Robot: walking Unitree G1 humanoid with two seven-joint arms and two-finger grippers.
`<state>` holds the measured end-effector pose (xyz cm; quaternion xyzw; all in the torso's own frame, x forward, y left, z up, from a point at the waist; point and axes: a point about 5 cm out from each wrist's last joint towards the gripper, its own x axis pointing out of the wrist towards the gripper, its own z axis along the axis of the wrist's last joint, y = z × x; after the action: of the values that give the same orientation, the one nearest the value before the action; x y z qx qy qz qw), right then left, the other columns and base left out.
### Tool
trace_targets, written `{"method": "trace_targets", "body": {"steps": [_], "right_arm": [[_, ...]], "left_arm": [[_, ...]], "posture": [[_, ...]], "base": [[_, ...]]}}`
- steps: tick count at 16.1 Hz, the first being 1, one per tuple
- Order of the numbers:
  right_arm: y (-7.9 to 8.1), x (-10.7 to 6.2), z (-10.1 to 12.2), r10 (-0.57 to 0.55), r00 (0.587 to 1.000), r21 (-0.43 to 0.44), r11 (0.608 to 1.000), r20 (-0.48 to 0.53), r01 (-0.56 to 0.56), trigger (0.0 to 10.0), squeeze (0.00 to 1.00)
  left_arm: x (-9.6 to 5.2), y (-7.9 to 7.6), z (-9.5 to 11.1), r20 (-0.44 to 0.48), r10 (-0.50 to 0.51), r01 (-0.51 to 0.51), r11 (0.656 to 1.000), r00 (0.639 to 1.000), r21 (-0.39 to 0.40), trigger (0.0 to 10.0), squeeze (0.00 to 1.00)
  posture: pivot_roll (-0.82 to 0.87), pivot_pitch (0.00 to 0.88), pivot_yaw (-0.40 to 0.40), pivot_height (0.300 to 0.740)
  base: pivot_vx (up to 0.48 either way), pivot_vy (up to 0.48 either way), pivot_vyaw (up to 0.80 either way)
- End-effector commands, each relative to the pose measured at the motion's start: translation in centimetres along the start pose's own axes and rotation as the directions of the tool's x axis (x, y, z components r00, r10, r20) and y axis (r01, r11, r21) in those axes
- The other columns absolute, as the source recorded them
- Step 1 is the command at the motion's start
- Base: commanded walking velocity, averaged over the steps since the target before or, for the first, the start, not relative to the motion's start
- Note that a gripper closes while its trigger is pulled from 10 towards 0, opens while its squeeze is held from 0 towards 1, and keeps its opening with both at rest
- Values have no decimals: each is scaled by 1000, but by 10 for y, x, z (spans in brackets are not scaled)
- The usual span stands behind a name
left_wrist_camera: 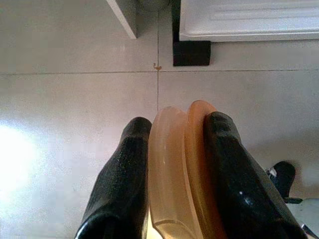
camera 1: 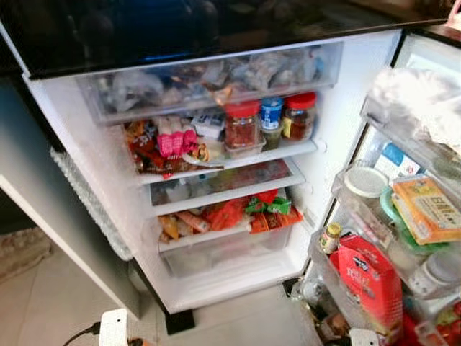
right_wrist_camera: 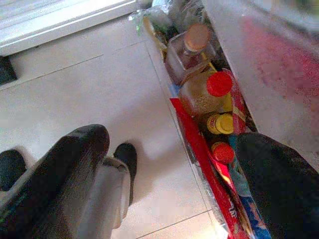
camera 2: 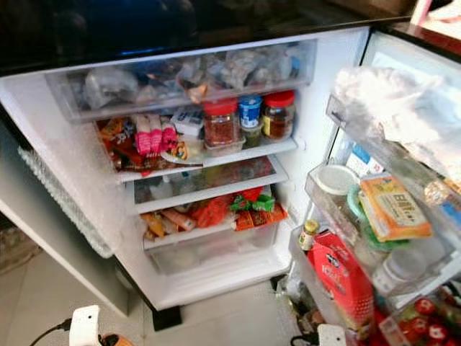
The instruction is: Restocking fridge
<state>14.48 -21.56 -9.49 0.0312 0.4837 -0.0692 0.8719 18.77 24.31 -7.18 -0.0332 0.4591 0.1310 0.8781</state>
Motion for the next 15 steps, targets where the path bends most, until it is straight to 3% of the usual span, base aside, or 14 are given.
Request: {"method": "trace_targets", "body": {"steps": [1, 6, 10, 12, 13, 15], "right_arm": [[-1, 0, -2, 3, 1000, -9, 1000, -13, -4, 10000, 0], [-1, 0, -1, 19, 1000, -16, 1000, -15, -19, 10000, 0], [-1, 0, 0, 45, 999, -61, 997, -21, -47, 10000, 0], [-2, 0, 1, 50, 999, -67, 996, -21, -51, 10000, 0], [-2, 0, 1, 50, 999, -68, 996, -21, -51, 10000, 0], [-4, 0, 0, 49, 999, -67, 996, -22, -50, 10000, 0]], "left_arm": [[-1, -3, -9, -36, -9, 8, 1000, 999, -3, 10000, 0], [-1, -2, -9, -20, -16, 16, 1000, 1000, -11, 10000, 0], [0, -8, 27, 191, -48, 68, 993, 980, -95, 10000, 0], [-3, -16, 62, 342, -86, 132, 985, 936, -114, 10000, 0], [-6, -19, 85, 437, -100, 180, 973, 894, -144, 10000, 0], [-19, -37, 120, 597, -148, 349, 907, 788, -236, 10000, 0]], "posture": [[-48, 0, 35, 740], [-50, 0, 38, 740], [-55, 0, 32, 740], [-56, 0, 31, 740], [-56, 0, 31, 740], [-49, 0, 27, 740]], "base": [[0, -289, 0], [0, -163, 0], [0, 0, 0], [0, 0, 0], [0, 0, 0], [0, 0, 0]]}}
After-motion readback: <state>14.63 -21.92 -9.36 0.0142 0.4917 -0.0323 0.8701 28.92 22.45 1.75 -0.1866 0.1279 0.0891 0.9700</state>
